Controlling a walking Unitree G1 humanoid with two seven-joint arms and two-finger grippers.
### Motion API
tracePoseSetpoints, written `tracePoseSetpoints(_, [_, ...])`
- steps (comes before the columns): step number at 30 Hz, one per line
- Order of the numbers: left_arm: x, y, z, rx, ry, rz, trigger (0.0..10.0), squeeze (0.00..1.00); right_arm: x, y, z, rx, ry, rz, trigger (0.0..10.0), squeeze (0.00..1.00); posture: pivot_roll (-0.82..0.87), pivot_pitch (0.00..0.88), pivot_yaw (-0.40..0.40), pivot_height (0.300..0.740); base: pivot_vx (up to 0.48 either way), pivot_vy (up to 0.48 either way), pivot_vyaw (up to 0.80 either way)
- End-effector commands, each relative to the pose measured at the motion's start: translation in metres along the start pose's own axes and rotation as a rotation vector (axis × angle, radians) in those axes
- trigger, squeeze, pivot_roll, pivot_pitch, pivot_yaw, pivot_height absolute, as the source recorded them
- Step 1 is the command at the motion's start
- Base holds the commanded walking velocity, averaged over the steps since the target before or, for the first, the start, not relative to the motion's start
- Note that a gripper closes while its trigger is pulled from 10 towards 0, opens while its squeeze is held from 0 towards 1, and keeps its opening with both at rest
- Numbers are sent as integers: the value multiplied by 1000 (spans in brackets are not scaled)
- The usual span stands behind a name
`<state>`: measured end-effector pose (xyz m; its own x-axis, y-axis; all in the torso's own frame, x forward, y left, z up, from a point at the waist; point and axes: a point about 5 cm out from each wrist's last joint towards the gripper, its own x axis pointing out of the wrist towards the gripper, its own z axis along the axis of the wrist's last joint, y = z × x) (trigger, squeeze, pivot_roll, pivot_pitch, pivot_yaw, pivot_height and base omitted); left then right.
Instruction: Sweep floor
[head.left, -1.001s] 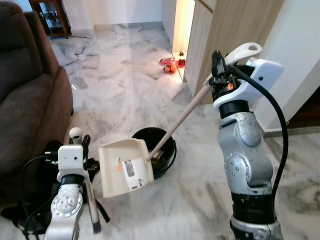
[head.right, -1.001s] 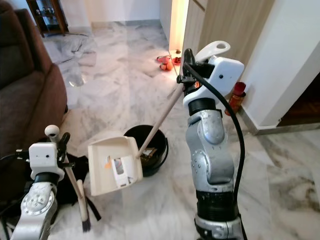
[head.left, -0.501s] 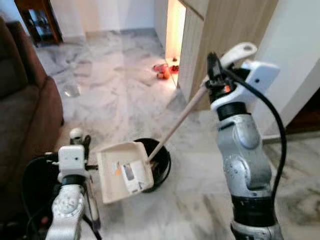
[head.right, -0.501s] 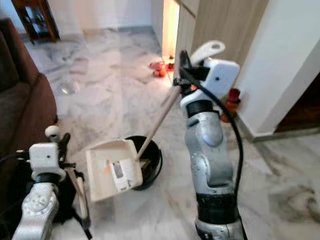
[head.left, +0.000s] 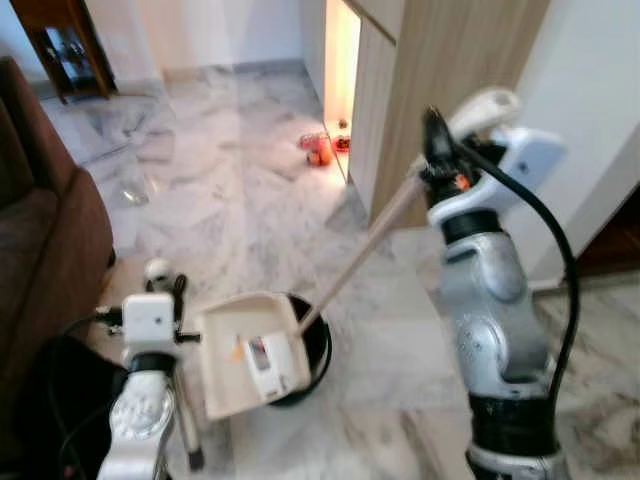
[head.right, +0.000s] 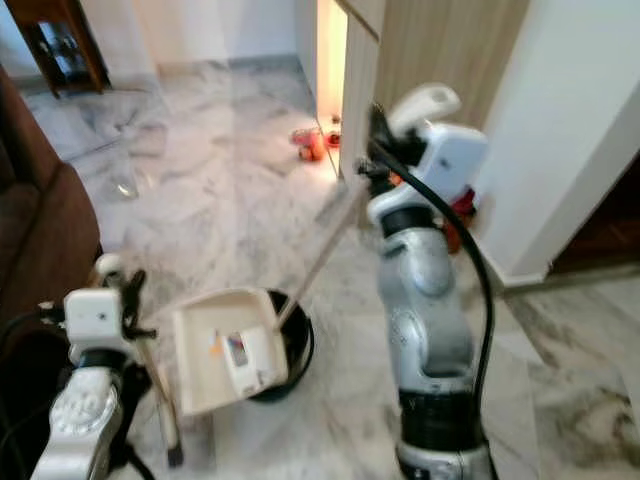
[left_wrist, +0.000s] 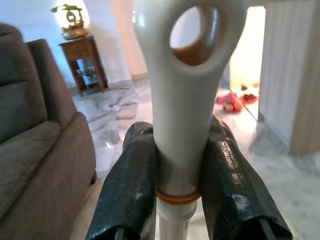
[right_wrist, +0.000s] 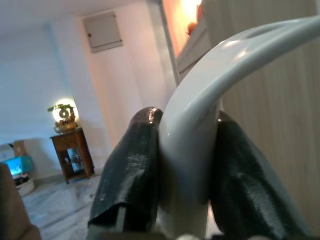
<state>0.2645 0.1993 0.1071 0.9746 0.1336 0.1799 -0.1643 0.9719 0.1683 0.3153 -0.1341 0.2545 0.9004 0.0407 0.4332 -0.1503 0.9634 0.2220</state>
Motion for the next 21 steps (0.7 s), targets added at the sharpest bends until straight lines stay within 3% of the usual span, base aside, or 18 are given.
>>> tracePoseSetpoints(1, [2,9,8,29,-41,26,10000,0,5,19,17,19,-90,69,10000,0,173,18,-10,740,322,0,794])
tracePoseSetpoints(21, [5,9,9,24,-47,31,10000,0,6,19,15,44,-90,74,10000,0,178,20,-13,740,319,0,0])
